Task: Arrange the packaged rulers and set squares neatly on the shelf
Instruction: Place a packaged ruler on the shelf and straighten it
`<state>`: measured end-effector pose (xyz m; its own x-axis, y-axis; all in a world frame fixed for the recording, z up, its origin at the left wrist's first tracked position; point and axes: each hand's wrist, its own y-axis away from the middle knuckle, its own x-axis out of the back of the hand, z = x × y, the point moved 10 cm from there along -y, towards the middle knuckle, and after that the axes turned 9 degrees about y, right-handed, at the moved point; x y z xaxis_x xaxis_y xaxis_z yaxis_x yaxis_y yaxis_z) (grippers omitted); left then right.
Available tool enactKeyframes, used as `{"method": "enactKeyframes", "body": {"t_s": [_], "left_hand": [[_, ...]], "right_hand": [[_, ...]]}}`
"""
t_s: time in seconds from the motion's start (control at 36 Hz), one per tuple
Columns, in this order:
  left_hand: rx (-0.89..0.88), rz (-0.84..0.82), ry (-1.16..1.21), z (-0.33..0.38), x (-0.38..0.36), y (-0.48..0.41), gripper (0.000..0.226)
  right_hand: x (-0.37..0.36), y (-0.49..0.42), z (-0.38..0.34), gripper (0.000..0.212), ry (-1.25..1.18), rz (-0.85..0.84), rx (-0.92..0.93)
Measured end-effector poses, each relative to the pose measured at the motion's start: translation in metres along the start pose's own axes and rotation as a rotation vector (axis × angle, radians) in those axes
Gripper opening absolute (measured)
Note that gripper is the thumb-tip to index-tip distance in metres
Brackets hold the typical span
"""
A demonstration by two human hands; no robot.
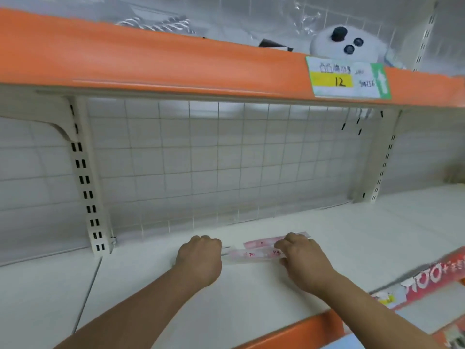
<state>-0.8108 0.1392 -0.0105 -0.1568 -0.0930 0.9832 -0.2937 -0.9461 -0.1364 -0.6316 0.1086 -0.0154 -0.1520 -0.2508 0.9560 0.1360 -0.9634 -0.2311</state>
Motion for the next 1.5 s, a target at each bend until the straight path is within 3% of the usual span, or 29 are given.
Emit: {"method": "enactKeyframes", "body": {"t_s": [0.28, 0.81, 1.14, 1.5], "left_hand": [[0.098, -0.002, -0.022, 0.018, -0.012, -0.031, 0.017], [0.487, -0.004, 0.003, 0.043, -0.035, -0.024, 0.025], [0.539, 0.007, -0.022, 0.035, -0.033, -0.015, 0.032], [0.553, 0.025, -0.030, 0.028, -0.027, -0.012, 0.025]], "right_hand": [[-0.017, -0.042, 0.038, 0.034, 0.011, 0.004, 0.059], [-0.059, -0.092, 0.060, 0.023, -0.043, -0.013, 0.401], [-0.070, -0.097, 0.053, 0.025, -0.125, -0.069, 0.447], [-0.072, -0.096, 0.050, 0.027, -0.149, -0.155, 0.451]]}}
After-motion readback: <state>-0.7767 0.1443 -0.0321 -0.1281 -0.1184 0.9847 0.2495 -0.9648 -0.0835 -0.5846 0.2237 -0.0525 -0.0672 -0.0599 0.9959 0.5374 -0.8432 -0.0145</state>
